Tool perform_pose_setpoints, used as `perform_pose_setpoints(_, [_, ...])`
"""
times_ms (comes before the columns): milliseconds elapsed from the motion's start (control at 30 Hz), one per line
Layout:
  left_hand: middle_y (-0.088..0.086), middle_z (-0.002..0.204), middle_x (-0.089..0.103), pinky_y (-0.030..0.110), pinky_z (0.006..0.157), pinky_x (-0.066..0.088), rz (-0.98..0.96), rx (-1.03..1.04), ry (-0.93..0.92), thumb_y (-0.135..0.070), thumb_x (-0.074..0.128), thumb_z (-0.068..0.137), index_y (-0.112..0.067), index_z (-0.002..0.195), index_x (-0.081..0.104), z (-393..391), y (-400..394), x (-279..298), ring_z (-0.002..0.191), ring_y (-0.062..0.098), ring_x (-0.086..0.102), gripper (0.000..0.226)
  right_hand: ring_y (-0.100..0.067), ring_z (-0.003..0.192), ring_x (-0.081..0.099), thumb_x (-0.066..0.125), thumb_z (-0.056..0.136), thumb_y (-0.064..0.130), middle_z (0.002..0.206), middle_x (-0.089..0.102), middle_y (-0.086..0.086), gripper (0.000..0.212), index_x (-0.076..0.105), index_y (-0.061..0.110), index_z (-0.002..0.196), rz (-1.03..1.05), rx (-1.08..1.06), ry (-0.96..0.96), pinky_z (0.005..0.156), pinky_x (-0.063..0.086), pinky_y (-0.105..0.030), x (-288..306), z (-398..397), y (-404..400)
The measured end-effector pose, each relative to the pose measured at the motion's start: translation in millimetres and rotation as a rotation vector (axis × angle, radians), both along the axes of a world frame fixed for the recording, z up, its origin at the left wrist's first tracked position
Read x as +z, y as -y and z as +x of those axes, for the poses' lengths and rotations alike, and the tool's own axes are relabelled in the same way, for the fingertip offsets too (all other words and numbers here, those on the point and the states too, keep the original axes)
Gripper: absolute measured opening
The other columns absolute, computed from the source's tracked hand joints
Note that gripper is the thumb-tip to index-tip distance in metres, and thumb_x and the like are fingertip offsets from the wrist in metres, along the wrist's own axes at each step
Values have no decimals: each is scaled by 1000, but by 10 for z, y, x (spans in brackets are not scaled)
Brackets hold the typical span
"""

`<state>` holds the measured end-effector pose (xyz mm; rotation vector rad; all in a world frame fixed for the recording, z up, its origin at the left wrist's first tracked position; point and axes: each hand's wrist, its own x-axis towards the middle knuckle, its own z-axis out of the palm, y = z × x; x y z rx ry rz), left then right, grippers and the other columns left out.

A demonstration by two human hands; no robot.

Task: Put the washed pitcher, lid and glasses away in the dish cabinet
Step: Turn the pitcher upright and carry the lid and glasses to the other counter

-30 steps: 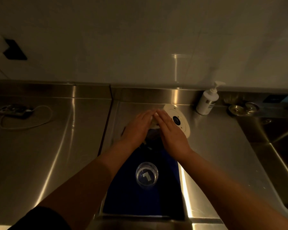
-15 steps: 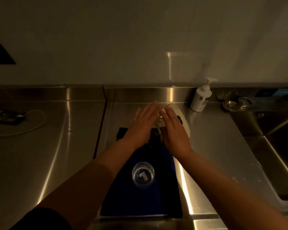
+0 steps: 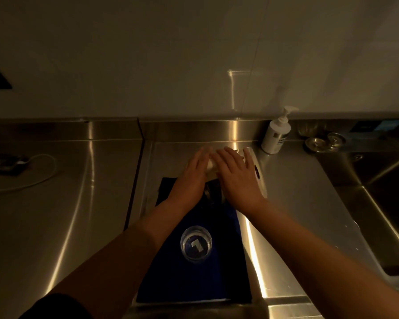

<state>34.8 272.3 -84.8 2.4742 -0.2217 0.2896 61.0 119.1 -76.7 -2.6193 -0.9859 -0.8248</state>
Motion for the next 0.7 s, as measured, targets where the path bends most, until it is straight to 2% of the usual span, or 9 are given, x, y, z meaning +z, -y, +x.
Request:
perform_pose_setpoints(67, [11, 157, 13, 33, 113, 25, -33, 53, -35, 2, 46, 94, -14, 151, 12, 36, 49, 1, 141, 25, 24, 69, -30, 119, 47, 58, 81, 17, 127, 56, -13, 51, 47, 9, 130, -33, -33, -7, 107, 21, -48, 25, 31, -45])
perform_pose_setpoints(133, [13, 154, 20, 25, 106, 27, -99, 105, -61, -1, 44, 95, -11, 149, 18, 60, 76, 6, 136, 24, 31, 61, -31, 105, 55, 59, 79, 20, 116, 60, -12, 46, 53, 8, 123, -42, -45, 3, 99, 30, -45, 69, 65, -73])
perform_pose_setpoints(233, [13, 138, 39, 27, 93, 42, -163, 105, -47, -1, 44, 93, -9, 139, 36, 69, 113, 35, 117, 24, 48, 47, -30, 94, 57, 71, 72, 20, 104, 61, -10, 51, 57, 11, 120, -96, -36, -25, 86, 40, -41, 135, 105, -91])
perform_pose_setpoints(300, [13, 133, 43, 26, 84, 42, -167, 102, -45, 0, 44, 93, -8, 134, 40, 93, 132, 90, 109, 23, 51, 42, -28, 91, 55, 80, 65, 21, 100, 60, -9, 62, 57, 14, 122, -120, -50, -77, 79, 41, -39, 167, 117, -74])
perform_pose_setpoints(367, [13, 131, 44, 26, 80, 40, -158, 86, -20, 0, 44, 93, -8, 133, 42, 132, 158, 168, 106, 24, 52, 40, -28, 89, 54, 85, 58, 23, 98, 59, -8, 71, 56, 14, 123, -90, -92, -117, 75, 39, -37, 199, 119, -37])
perform_pose_setpoints(500, [8, 132, 46, 19, 85, 42, -194, 8, 54, 0, 45, 93, -11, 130, 48, 217, 176, 305, 109, 17, 52, 38, -30, 85, 54, 72, 77, 17, 97, 60, -12, 46, 57, 8, 120, 131, -164, -151, 69, 36, -32, 217, 55, -7])
perform_pose_setpoints(600, [14, 130, 49, 38, 92, 47, -115, -45, 130, -4, 45, 90, -7, 129, 51, 243, 114, 377, 111, 25, 53, 39, -28, 93, 52, 64, 85, 12, 105, 59, -13, 40, 54, 7, 123, 249, -169, -273, 74, 38, -32, 159, 10, -77])
perform_pose_setpoints(633, [17, 129, 51, 40, 94, 46, -94, -53, 158, -5, 43, 88, -4, 127, 53, 246, 76, 390, 113, 26, 52, 40, -28, 95, 52, 63, 85, 11, 106, 58, -13, 39, 54, 6, 122, 290, -155, -304, 76, 40, -34, 151, -2, -115])
perform_pose_setpoints(700, [19, 129, 54, 36, 101, 38, -67, -60, 173, -9, 42, 88, -2, 125, 57, 249, -9, 404, 118, 24, 48, 41, -26, 98, 51, 61, 87, 9, 109, 58, -13, 36, 53, 6, 122, 402, -118, -350, 79, 41, -32, 172, -25, -208])
